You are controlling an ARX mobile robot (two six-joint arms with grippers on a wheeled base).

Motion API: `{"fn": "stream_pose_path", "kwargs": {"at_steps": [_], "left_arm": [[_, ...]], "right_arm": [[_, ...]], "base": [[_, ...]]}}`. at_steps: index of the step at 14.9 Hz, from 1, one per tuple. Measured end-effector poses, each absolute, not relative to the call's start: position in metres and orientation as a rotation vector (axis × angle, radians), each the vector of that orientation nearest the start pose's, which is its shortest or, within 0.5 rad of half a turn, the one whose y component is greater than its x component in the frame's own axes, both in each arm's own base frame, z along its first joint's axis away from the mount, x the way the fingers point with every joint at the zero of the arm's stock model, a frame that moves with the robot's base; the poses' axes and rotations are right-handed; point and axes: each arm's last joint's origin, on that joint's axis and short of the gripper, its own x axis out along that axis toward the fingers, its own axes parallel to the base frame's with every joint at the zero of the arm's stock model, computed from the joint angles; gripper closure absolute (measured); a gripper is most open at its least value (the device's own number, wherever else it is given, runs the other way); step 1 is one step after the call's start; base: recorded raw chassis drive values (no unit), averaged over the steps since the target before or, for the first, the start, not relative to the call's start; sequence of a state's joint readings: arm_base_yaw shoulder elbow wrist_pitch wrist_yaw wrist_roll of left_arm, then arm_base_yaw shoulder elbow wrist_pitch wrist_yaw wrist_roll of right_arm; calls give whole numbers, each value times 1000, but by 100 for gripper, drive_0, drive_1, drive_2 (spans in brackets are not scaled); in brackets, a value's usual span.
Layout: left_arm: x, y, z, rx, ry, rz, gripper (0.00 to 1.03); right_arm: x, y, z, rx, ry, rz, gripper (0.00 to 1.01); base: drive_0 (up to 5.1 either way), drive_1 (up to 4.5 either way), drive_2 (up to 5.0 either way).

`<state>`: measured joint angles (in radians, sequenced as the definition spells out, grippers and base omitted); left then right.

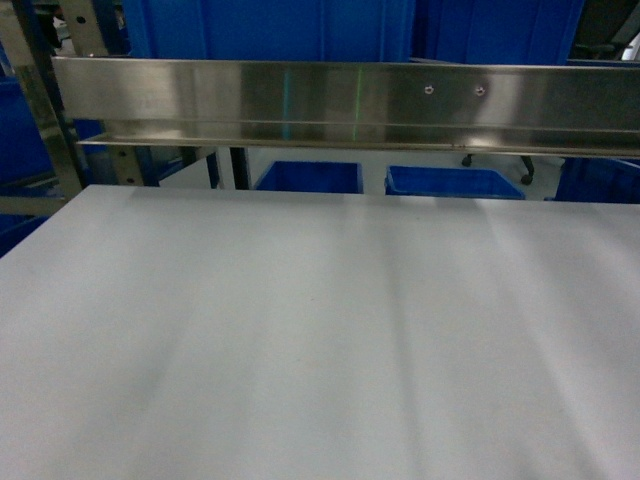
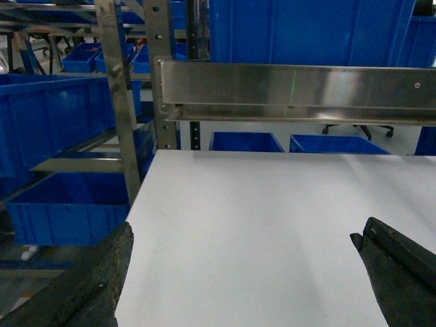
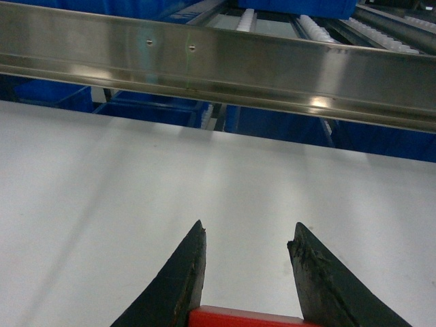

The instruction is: Place magnetic block on left shelf second layer

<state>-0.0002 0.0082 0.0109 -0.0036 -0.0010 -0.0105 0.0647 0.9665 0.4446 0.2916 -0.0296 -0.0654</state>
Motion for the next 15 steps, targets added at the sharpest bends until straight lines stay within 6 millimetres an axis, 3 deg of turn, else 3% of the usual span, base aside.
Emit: {"fn": "stream_pose_path", "kwargs": {"at_steps": [15], "left_arm": [[98, 0, 166, -10, 1, 0, 5]], "right_arm": [[206, 14, 229, -69, 227, 101, 68]], "base": [[-493, 178, 299]]}}
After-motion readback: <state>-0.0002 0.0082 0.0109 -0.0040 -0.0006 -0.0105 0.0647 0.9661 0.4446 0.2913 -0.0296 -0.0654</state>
